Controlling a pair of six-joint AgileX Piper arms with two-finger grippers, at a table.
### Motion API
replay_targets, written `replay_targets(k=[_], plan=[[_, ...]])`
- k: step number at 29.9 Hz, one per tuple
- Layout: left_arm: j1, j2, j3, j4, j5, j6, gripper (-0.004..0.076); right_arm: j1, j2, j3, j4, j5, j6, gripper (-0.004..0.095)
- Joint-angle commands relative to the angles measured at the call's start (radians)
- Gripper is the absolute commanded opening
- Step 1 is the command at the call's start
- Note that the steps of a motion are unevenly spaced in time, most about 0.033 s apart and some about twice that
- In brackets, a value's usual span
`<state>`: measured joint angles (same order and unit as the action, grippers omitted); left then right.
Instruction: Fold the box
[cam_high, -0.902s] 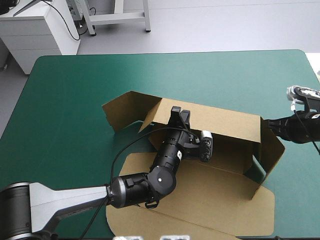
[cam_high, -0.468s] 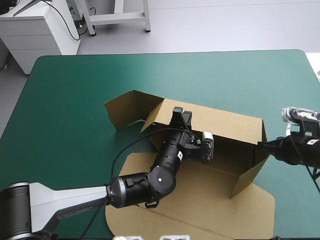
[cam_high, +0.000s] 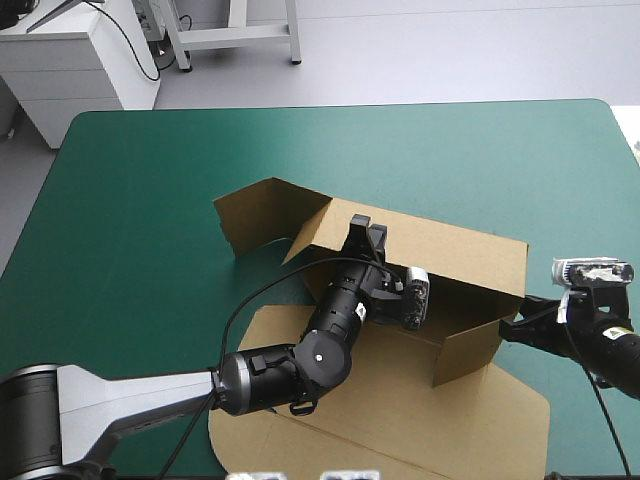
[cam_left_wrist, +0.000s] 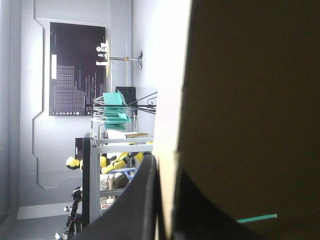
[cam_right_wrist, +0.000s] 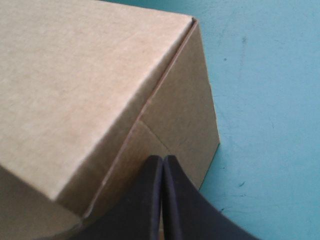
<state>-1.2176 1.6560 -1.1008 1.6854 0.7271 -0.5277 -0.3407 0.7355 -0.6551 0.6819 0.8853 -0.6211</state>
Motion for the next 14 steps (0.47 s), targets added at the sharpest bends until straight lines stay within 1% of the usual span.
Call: replay_targets(k=[1, 4, 7, 9, 12, 14], plan=[[-0.008, -0.026, -0.023, 0.002, -0.003, -0.014, -0.0008, -0.002, -0.040, -0.021, 0.071, -0.011, -0.056, -0.0018], [-0.008, -0.002, -0.023, 0.002, 0.017, -0.014, -0.0008, -0.002, -0.053, -0.021, 0.050, 0.027, -0.067, -0.0016], [-0.008, 0.010, -0.023, 0.005, 0.021, -0.014, -0.0008, -0.002, -0.053, -0.021, -0.007, 0.068, -0.063, 0.0034], [-0.008, 0.010, -0.023, 0.005, 0.017, -0.014, -0.0008, -0.002, -0.053, -0.021, -0.022, 0.066, -0.061, 0.0143], [-0.008, 0.010, -0.023, 0.007, 0.017, -0.014, -0.0008, -0.002, -0.053, -0.021, -0.017, 0.075, -0.061, 0.0359], [-0.008, 0.010, -0.023, 0.007, 0.017, -0.014, -0.0008, -0.002, -0.053, -0.021, -0.017, 0.096, -0.073, 0.0456]])
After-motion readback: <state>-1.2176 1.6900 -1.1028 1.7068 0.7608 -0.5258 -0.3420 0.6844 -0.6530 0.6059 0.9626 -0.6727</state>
